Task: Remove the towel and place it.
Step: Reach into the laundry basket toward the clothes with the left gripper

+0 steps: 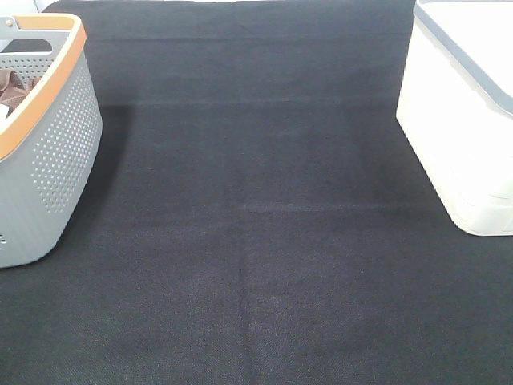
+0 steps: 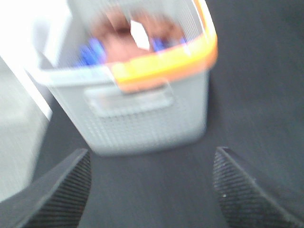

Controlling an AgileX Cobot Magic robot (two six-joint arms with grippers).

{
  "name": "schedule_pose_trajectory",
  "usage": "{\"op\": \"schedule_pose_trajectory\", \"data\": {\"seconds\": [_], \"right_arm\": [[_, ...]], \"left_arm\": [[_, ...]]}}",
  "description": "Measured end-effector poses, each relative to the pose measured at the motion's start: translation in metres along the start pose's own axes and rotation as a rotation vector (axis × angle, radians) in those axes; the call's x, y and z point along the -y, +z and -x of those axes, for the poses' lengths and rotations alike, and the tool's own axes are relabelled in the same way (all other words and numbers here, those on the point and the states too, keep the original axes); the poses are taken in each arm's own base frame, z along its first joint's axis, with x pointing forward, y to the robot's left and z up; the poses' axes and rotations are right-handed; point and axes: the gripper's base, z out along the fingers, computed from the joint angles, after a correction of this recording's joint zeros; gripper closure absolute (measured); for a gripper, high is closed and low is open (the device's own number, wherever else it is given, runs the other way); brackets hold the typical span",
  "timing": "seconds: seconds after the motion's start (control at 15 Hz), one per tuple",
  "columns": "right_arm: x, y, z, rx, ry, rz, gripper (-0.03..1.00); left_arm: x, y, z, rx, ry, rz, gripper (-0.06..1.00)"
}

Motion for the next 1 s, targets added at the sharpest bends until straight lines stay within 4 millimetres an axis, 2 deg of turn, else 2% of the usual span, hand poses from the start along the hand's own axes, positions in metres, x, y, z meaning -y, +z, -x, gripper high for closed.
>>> {"op": "schedule_pose_trajectory", "data": {"seconds": [0.13,0.27,0.4,0.53,0.6,0.67,1.0], "right_arm": [[0.000,0.000,0.000,0.000,0.000,0.000,0.23],[0.000,0.000,0.000,0.000,0.000,0.000,0.23],[0.000,0.000,0.000,0.000,0.000,0.000,0.23],[0.000,0.000,0.000,0.000,0.000,0.000,0.23],[0.000,0.000,0.000,0.000,0.000,0.000,0.23],[0.000,0.000,0.000,0.000,0.000,0.000,0.23],[0.000,0.000,0.000,0.000,0.000,0.000,0.23]], "left_arm": [[-0.004,-0.001,0.019,0.186,-0.044,0.041,0.25],[-0.009,0.010,0.041,0.300,-0.086,0.073,0.25],[-0.012,0.041,0.066,0.348,-0.090,0.074,0.25],[-0.011,0.079,0.079,0.302,-0.082,0.049,0.25],[-0.011,0.079,0.079,0.302,-0.082,0.049,0.25],[-0.009,0.109,0.086,0.271,-0.149,0.017,0.25],[-0.013,0.193,0.129,0.114,-0.275,-0.004,0.26]]}}
